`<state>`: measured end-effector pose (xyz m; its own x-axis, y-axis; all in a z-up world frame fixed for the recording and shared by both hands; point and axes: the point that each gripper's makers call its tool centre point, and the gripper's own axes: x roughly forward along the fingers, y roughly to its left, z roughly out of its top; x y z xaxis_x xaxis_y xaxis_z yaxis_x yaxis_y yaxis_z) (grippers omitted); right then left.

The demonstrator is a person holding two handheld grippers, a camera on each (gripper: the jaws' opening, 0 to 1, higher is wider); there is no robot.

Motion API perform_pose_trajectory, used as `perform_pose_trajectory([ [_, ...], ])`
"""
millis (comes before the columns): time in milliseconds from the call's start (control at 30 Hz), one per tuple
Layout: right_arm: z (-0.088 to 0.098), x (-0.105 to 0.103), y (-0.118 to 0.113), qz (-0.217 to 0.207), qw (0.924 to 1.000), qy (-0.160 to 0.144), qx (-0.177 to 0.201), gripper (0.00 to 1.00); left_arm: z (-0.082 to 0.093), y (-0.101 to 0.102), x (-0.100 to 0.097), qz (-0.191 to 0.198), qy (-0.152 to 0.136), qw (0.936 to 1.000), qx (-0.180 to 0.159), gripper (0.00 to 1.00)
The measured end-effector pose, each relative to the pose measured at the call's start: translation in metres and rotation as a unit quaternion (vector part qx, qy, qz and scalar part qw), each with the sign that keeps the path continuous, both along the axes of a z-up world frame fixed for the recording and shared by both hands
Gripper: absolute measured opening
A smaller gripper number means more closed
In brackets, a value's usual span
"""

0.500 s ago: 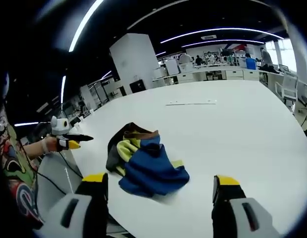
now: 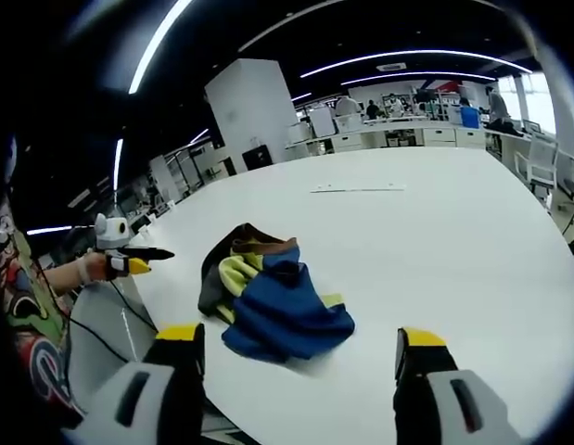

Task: Fold the garment on the visible template until the final outline fits inside the template.

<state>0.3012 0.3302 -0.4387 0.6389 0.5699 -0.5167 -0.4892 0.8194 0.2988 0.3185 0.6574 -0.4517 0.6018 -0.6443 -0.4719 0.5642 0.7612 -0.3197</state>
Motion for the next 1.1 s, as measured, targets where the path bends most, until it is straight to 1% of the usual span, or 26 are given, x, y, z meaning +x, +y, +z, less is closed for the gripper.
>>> perform_pose_trajectory([
  [533, -0.0024, -0.0006, -0.0043, -0.004, 1.0, 0.002, 0.003, 0.81, 0.0015, -0.0005, 0.001, 0.004, 0.001, 1.0, 0.0, 0.74],
  [1100, -0.0051, 0.0009, -0.0036, 0.0, 1.0, 0.007, 0.003, 0.8, 0.0004, -0.0053, 0.0037, -0.003, 0.002, 1.0, 0.002, 0.7],
])
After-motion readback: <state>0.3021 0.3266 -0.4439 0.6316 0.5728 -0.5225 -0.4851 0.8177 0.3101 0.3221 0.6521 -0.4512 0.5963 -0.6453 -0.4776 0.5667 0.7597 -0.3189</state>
